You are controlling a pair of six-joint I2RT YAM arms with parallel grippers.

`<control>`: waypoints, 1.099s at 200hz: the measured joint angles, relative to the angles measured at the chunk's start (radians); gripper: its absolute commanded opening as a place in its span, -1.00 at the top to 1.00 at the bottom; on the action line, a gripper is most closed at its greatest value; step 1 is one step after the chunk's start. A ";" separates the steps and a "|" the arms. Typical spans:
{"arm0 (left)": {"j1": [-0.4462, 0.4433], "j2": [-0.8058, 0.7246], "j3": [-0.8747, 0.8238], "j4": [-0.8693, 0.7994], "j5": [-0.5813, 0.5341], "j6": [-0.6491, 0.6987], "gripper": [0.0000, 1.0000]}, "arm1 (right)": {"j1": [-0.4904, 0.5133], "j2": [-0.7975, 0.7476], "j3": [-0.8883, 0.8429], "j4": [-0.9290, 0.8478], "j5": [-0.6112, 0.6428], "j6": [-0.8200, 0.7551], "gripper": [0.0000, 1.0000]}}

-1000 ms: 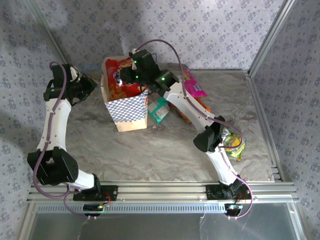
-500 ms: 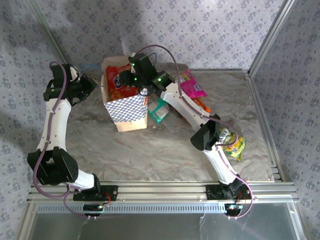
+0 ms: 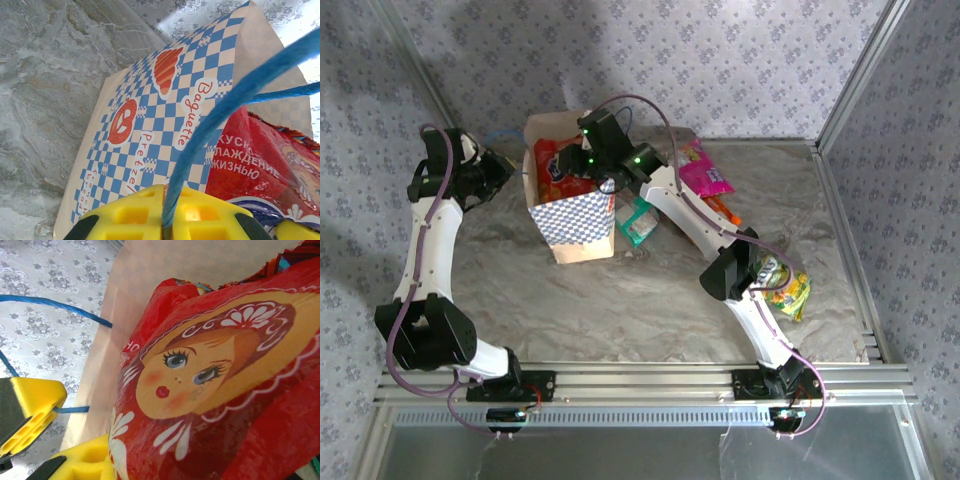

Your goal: Place the snacks into the paper bag

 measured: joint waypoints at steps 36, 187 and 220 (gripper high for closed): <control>0.000 0.000 0.000 0.000 0.003 0.000 0.80 | -0.005 0.008 0.001 -0.047 0.006 0.022 1.00; 0.000 0.000 -0.013 0.026 0.011 -0.014 0.79 | 0.011 0.045 0.002 -0.169 0.091 -0.004 0.40; 0.000 0.000 -0.013 0.026 0.015 -0.017 0.71 | 0.026 0.045 0.002 -0.187 0.134 -0.033 0.26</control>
